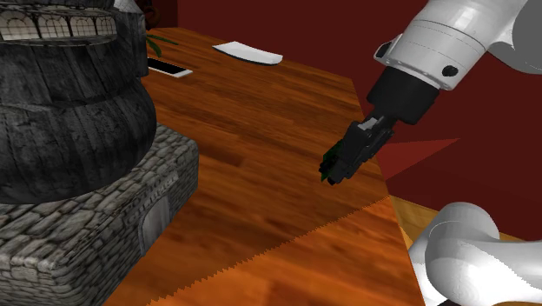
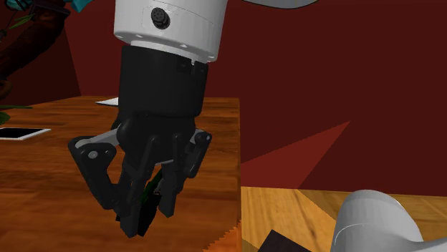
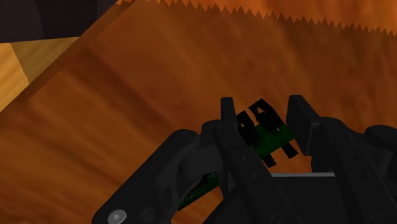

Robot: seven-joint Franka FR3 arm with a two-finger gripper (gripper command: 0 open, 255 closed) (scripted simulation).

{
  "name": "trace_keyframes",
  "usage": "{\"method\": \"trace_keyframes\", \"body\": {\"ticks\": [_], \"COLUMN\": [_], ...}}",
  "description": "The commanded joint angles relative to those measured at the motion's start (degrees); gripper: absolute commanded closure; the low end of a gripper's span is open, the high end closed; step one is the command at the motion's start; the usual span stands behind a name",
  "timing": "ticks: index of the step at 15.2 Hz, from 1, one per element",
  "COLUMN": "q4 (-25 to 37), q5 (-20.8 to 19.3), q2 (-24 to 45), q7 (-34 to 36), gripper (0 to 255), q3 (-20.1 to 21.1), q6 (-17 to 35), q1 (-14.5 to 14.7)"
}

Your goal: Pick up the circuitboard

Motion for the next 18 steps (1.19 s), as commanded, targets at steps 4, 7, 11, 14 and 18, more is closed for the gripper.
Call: {"method": "trace_keyframes", "body": {"ticks": [4,7,11,14,18], "q4": [2.6,5.4,9.3,12.3,14.5], "q5": [-0.6,-1.1,-1.7,-2.1,-2.4], "q2": [0.8,1.9,3.5,4.7,5.7], "q7": [0.4,0.8,1.4,1.9,2.3], "gripper": [255,255,255,255,255], "q3": [-0.6,-1.0,-1.6,-2.0,-2.3], "q6": [-1.8,-3.5,-5.8,-7.5,-8.7], "q1": [-0.2,-0.5,-0.7,-0.9,-1.1]}}
